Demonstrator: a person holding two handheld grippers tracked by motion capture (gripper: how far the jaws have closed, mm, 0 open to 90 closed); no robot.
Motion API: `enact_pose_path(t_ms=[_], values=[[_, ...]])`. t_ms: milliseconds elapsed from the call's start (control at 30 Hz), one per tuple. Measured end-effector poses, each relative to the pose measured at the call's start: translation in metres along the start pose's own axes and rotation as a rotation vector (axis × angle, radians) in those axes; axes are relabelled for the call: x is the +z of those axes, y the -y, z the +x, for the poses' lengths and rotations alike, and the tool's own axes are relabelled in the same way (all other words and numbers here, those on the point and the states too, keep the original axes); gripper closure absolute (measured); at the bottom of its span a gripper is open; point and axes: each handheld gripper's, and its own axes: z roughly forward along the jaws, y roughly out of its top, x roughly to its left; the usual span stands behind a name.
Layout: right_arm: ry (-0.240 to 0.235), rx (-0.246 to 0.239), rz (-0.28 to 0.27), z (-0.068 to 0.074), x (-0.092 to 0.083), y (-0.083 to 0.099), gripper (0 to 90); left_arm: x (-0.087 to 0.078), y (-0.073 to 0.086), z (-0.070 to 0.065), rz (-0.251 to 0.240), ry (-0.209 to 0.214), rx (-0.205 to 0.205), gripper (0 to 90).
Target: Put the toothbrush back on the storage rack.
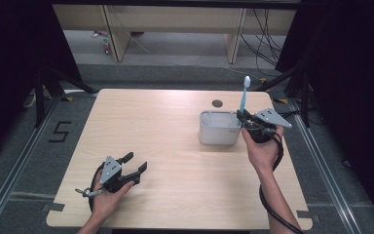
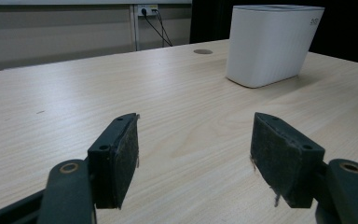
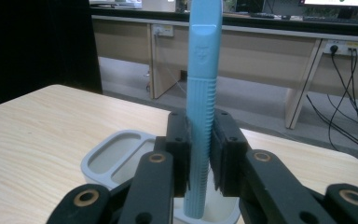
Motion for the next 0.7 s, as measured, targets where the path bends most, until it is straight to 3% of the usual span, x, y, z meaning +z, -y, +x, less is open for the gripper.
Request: enact_pose_path(t_ms=[433,533,600,700], values=[[0.031,0.025,0.007,-0.008,0.008,0.002,79.0,0.0,0.0,0.0,-0.001,-0.002,-0.005,31.9],[0.037,0.009,-0.009,-0.009,0.01,0.004,79.0,0.0,0.0,0.0,-0.003,-0.003,-0.007,31.9],[0.033,0.032,0.0,-0.008,0.011,0.006,79.0,0.0,0.0,0.001,-0.005,-0.002,-0.006,31.9],[0.037,0.017,-0.01,-0.009,0.013,0.008,79.0,0.0,0.0,0.0,-0.005,-0.002,-0.005,31.8]])
